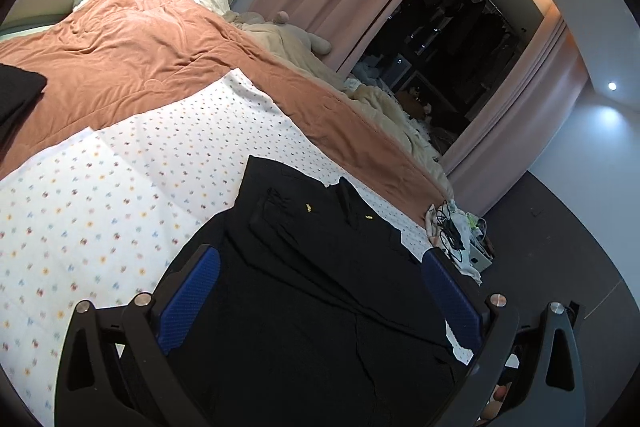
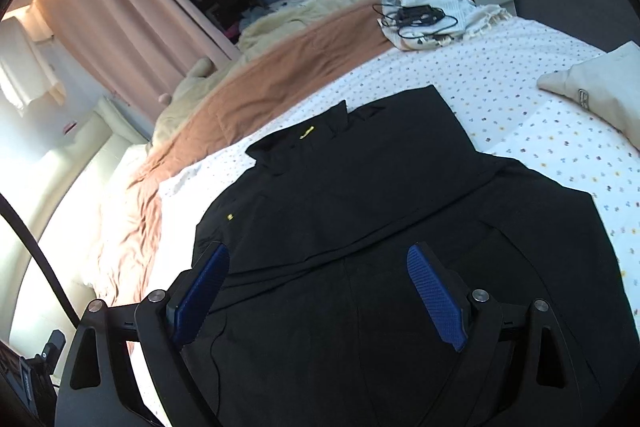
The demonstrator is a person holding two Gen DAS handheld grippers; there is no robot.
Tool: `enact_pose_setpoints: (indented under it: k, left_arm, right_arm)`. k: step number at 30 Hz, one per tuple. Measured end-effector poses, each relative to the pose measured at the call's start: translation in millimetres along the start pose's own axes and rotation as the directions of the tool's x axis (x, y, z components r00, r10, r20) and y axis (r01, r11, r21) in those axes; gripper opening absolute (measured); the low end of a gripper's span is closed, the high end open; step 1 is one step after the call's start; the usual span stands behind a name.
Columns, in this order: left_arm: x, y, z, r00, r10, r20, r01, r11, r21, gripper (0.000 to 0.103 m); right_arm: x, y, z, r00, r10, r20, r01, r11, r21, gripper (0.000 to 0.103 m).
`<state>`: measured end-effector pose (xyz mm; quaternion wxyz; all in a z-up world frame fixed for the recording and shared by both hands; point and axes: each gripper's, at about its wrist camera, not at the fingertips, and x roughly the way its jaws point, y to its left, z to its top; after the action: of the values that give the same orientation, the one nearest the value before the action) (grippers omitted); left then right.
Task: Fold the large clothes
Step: 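Release the jacket and smooth the folded side with the right tool, then move both tools back toward the hem of the black jacket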
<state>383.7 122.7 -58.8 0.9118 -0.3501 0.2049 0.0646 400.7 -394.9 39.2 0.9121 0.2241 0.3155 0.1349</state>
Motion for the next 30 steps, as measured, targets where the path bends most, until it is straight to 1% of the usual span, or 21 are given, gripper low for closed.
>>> enact_pose_setpoints:
  k: [4, 7, 9, 12, 15, 19, 23, 25, 30]
  left_arm:
    - [-28.5, -1.8, -14.5, 1.000, -0.003, 0.005, 0.003, 1.000, 0.018, 0.103]
    - [-54.7, -8.2, -24.0, 0.999, 0.020, 0.025, -0.022, 0.997, 0.078, 0.103]
    - [-69.4, -12.6, -30.9, 0.999, 0.031, 0.012, -0.032, 0.991, 0.133, 0.103]
    - [-94.7, -12.4, -40.7, 0.998, 0.065, 0.020, -0.068, 0.982, 0.174, 0.103]
    - [-119.5, -6.8, -47.8, 0.995, 0.093, 0.024, -0.096, 0.976, 0.195, 0.103]
    - [-142.1, -2.3, -52.3, 0.992, 0.123, 0.013, -0.122, 0.968, 0.218, 0.103]
    - [-162.6, -1.9, -57.1, 0.993, 0.116, 0.008, -0.114, 0.966, 0.231, 0.103]
    - [-171.4, -2.2, -60.7, 0.993, 0.117, 0.008, -0.115, 0.964, 0.240, 0.103]
    - [-186.6, -1.1, -73.5, 0.993, 0.121, -0.005, -0.115, 0.957, 0.267, 0.103]
  right_arm:
    - [-25.0, -10.1, -18.1, 1.000, -0.001, -0.003, 0.001, 1.000, 0.014, 0.090]
    - [-52.7, -23.9, -32.5, 1.000, 0.026, 0.006, -0.026, 0.999, 0.022, 0.090]
    - [-68.9, -32.3, -42.9, 0.999, 0.046, 0.005, -0.046, 0.999, 0.027, 0.090]
    - [-98.0, -48.7, -55.0, 0.999, 0.046, 0.007, -0.047, 0.998, 0.039, 0.090]
    - [-131.7, -67.9, -62.4, 0.998, 0.027, 0.065, -0.032, 0.997, 0.073, 0.090]
    - [-173.6, -95.8, -79.5, 0.993, 0.006, 0.116, -0.016, 0.997, 0.079, 0.090]
    - [-195.3, -116.5, -97.4, 0.993, -0.007, 0.120, -0.003, 0.997, 0.083, 0.090]
    - [-205.4, -127.5, -103.7, 0.993, -0.004, 0.120, -0.006, 0.997, 0.082, 0.090]
    - [-222.7, -140.8, -115.5, 0.993, 0.015, 0.114, -0.024, 0.996, 0.081, 0.090]
